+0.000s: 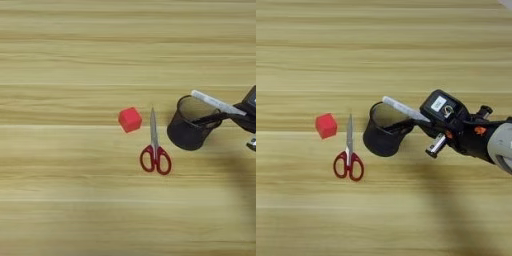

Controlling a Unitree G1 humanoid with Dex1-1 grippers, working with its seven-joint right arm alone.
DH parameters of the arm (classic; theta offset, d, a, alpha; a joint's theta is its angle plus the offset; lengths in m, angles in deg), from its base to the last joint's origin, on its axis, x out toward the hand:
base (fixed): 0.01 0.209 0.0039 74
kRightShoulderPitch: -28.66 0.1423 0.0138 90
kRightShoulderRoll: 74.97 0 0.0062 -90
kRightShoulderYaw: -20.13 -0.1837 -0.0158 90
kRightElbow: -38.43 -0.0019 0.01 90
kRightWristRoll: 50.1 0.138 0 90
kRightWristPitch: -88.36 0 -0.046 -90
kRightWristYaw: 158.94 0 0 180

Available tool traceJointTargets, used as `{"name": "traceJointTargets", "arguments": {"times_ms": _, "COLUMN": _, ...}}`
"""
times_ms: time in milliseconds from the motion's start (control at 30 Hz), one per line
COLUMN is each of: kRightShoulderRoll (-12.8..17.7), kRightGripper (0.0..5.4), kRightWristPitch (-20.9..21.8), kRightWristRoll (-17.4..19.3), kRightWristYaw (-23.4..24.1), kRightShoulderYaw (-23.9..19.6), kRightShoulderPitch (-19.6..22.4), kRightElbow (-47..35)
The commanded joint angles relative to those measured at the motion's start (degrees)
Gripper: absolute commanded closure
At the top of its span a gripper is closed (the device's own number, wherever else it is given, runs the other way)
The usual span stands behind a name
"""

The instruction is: Move the objects on the table

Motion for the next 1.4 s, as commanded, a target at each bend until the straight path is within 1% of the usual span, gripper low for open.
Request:
{"name": "traceJointTargets", "arguments": {"times_ms": 33, "kRightShoulderRoll": 4.4, "kRightGripper": 4.64, "kRightWristPitch": 3.1, "kRightWristRoll": -2.8, "kRightWristYaw": 0.8, "kRightShoulderYaw": -0.4, "kRightShoulderPitch": 1.7, "kRightElbow": 0.0}}
{"name": "traceJointTargets", "arguments": {"times_ms": 100, "kRightShoulderRoll": 5.0, "kRightGripper": 4.64, "kRightWristPitch": 3.6, "kRightWristRoll": -3.4, "kRightWristYaw": 0.5, "kRightShoulderYaw": 0.4, "kRightShoulderPitch": 1.5, "kRightElbow": 0.2}}
{"name": "traceJointTargets", "arguments": {"times_ms": 300, "kRightShoulderRoll": 5.6, "kRightGripper": 4.64, "kRightWristPitch": 4.2, "kRightWristRoll": -4.6, "kRightWristYaw": -0.3, "kRightShoulderYaw": 2.7, "kRightShoulderPitch": 1.3, "kRightElbow": 0.7}}
{"name": "traceJointTargets", "arguments": {"times_ms": 567, "kRightShoulderRoll": 6.6, "kRightGripper": 4.64, "kRightWristPitch": 4.4, "kRightWristRoll": -5.9, "kRightWristYaw": -1.0, "kRightShoulderYaw": 5.0, "kRightShoulderPitch": 2.4, "kRightElbow": 1.2}}
{"name": "traceJointTargets", "arguments": {"times_ms": 733, "kRightShoulderRoll": 7.7, "kRightGripper": 4.64, "kRightWristPitch": 4.4, "kRightWristRoll": -6.6, "kRightWristYaw": -1.6, "kRightShoulderYaw": 6.7, "kRightShoulderPitch": 3.7, "kRightElbow": 1.2}}
{"name": "traceJointTargets", "arguments": {"times_ms": 867, "kRightShoulderRoll": 8.8, "kRightGripper": 4.64, "kRightWristPitch": 3.9, "kRightWristRoll": -7.1, "kRightWristYaw": -2.1, "kRightShoulderYaw": 7.9, "kRightShoulderPitch": 5.5, "kRightElbow": 1.4}}
{"name": "traceJointTargets", "arguments": {"times_ms": 1033, "kRightShoulderRoll": 10.7, "kRightGripper": 4.64, "kRightWristPitch": 3.1, "kRightWristRoll": -7.8, "kRightWristYaw": -3.3, "kRightShoulderYaw": 8.9, "kRightShoulderPitch": 7.8, "kRightElbow": 1.5}}
{"name": "traceJointTargets", "arguments": {"times_ms": 1400, "kRightShoulderRoll": 11.9, "kRightGripper": 4.64, "kRightWristPitch": 3.3, "kRightWristRoll": -8.9, "kRightWristYaw": -4.4, "kRightShoulderYaw": 11.9, "kRightShoulderPitch": 9.7, "kRightElbow": 3.1}}
